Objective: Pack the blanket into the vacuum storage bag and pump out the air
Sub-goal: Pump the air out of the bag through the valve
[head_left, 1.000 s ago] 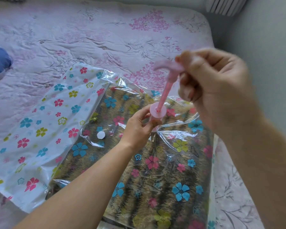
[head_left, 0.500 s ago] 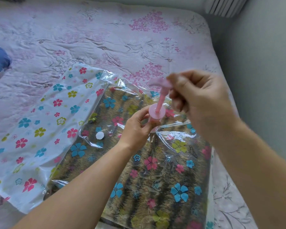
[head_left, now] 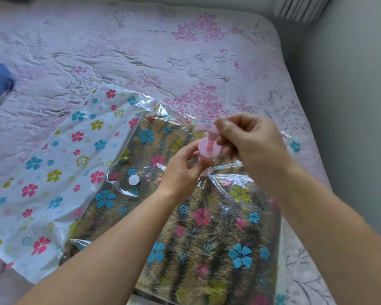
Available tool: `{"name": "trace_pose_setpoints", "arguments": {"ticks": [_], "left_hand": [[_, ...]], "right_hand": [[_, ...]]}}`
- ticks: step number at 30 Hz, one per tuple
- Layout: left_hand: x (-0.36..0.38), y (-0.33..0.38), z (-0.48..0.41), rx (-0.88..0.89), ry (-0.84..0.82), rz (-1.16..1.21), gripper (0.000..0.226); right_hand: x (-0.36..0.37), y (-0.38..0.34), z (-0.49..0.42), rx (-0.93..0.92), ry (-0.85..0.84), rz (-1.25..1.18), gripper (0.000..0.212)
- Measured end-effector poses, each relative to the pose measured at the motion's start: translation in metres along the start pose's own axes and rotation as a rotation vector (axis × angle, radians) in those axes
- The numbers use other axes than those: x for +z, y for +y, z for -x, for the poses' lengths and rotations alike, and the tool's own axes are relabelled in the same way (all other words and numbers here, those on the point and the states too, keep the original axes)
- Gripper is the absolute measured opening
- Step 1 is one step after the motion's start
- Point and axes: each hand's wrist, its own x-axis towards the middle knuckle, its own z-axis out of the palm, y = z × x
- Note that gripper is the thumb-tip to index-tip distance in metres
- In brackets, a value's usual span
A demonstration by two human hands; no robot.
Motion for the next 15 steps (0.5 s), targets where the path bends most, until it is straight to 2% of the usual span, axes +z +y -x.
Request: {"name": "trace_pose_setpoints", "arguments": {"ticks": [3,5,7,12,15], "left_hand": [[0.001,-0.001,0.001,-0.003,0.002,-0.011,0.042],[0.002,-0.002,0.001,-0.005,0.011,-0.013,0.042],[0.003,-0.002,0.001,0.003,0.013,-0.013,0.042],[0.001,-0.004,0.000,-0.017,0.024,0.005,0.032],[0.001,-0.006,0.002,-0.013,0.020,-0.005,0.035]], "right_hand": [[-0.007,-0.044,0.002,-0.212,-0.096,-0.194,0.013],[-0.009,-0.052,0.002,-0.259,-0.121,-0.280,0.012],[-0.006,-0.035,0.001,-0.200,-0.071,-0.247,0.014],[0.007,0.027,0.004,0.144,0.070,0.056,0.017],[0.004,0.017,0.004,0.104,0.042,0.093,0.016]]}}
